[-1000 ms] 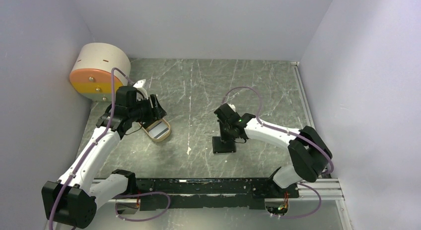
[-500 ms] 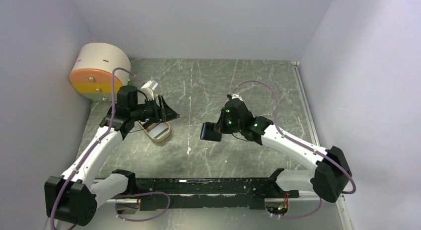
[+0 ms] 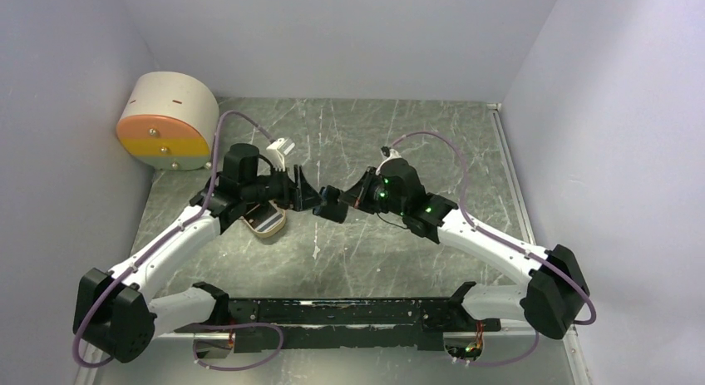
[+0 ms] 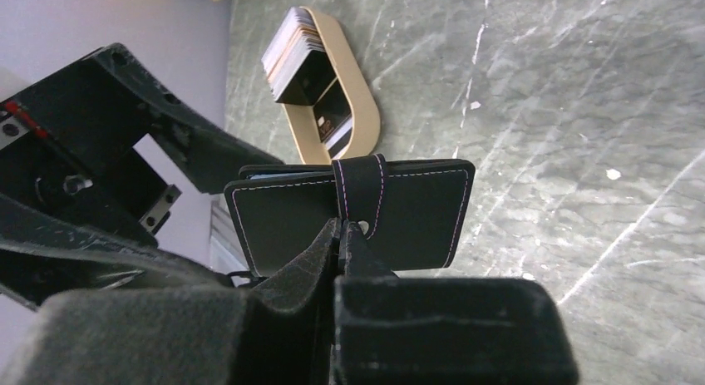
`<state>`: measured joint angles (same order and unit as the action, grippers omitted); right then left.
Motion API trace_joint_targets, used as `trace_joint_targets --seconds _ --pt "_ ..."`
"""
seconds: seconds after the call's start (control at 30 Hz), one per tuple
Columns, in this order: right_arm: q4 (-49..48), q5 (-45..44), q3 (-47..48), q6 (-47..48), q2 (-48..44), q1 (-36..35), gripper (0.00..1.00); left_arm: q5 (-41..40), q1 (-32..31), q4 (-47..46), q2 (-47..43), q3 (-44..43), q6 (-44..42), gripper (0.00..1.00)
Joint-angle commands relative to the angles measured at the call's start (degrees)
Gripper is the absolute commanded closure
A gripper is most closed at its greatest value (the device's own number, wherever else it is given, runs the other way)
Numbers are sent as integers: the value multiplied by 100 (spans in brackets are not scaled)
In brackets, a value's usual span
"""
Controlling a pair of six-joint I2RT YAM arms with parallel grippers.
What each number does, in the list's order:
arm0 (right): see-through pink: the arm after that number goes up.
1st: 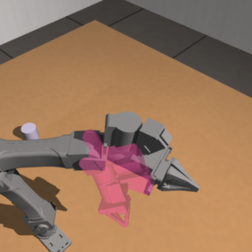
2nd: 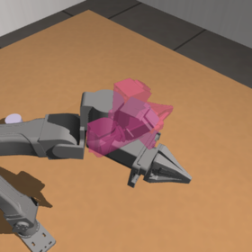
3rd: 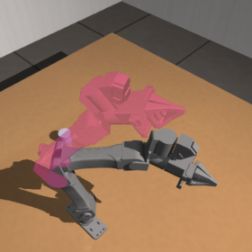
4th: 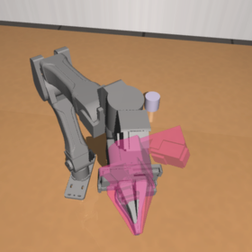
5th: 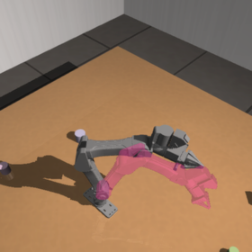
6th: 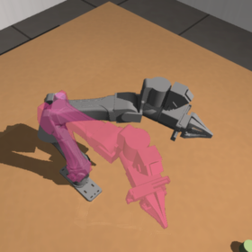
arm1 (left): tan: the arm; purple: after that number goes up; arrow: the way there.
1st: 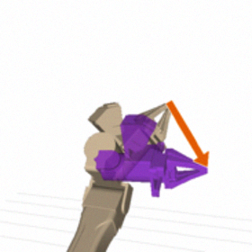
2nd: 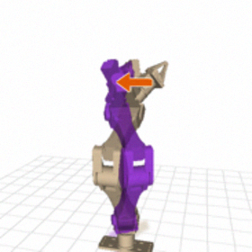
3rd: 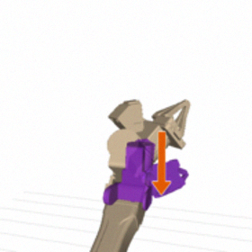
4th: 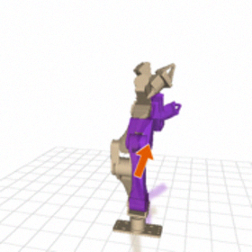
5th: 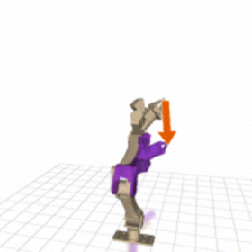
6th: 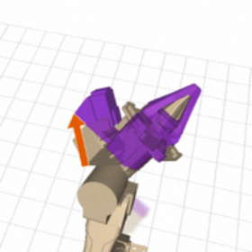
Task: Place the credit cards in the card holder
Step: Pick up the card holder from the center of the board.
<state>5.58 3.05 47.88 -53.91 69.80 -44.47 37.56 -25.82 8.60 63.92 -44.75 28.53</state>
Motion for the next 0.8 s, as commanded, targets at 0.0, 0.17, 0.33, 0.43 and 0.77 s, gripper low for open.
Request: trace_joint_targets --seconds 0.0,0.17,0.33,0.43,0.77 --pt "-518 200 73 -273 96 -18 100 -526 -174 157 278 -348 -233 20" --pt "-586 260 132 -287 133 -18 100 -758 -334 255 535 -471 -291 27" --pt "-517 307 135 -86 130 -19 100 -1021 -404 313 516 -542 -393 66" --pt "-234 208 172 297 140 -6 100 -1164 -405 441 465 -571 -529 90" --pt "506 -73 468 2535 29 75 90 -1129 -405 1119 697 -797 -831 91"
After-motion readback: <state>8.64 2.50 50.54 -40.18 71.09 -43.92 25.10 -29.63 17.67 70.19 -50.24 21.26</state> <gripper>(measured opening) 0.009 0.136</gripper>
